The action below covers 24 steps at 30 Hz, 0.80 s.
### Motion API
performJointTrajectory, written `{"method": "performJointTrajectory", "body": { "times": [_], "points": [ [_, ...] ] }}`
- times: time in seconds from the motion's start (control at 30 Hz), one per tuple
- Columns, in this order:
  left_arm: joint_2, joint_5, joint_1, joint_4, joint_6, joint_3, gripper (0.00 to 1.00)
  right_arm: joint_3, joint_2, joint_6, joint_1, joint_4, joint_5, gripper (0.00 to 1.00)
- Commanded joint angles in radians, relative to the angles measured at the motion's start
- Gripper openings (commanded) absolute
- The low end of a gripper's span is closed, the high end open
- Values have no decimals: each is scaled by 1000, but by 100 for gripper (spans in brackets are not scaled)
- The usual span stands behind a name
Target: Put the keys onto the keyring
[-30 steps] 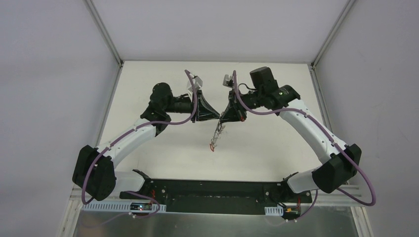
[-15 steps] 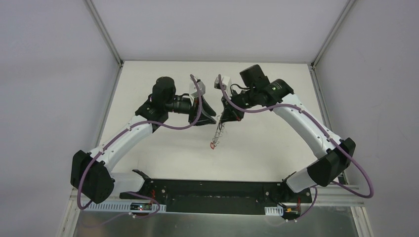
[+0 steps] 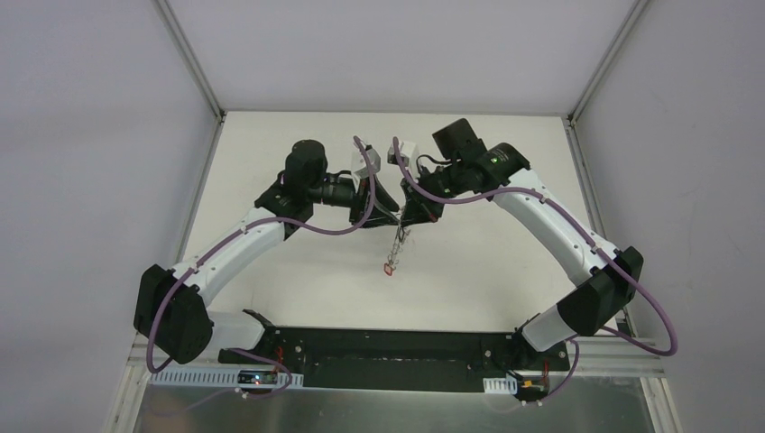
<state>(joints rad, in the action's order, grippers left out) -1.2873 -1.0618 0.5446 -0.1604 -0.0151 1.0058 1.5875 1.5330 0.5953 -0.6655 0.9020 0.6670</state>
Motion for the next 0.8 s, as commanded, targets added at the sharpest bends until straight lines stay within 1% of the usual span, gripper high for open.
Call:
{"method": "performJointTrajectory", "body": {
  "times": [0.0, 0.17, 0.4, 0.63, 0.67, 0.7, 0.77],
  "points": [
    [-17, -7, 12, -69, 0, 15, 40, 45, -2, -6, -5, -4, 38, 0],
    [-23, -10, 12, -76, -1, 14, 37, 30, -9, -5, -5, -14, 40, 0],
    [-35, -24, 16, -82, 12, 16, 19, 22, -12, -10, -5, -23, 40, 0],
    [-38, -31, 20, -69, 11, 12, 7, 13, -16, -12, -5, -31, 40, 0],
    [-37, -30, 20, -66, 10, 13, 3, 13, -17, -12, -5, -32, 41, 0],
    [-36, -31, 20, -64, 9, 14, 0, 10, -16, -12, -5, -32, 39, 0],
    [-34, -32, 20, -57, 11, 16, 0, 7, -17, -12, -4, -35, 36, 0]
  ]
}}
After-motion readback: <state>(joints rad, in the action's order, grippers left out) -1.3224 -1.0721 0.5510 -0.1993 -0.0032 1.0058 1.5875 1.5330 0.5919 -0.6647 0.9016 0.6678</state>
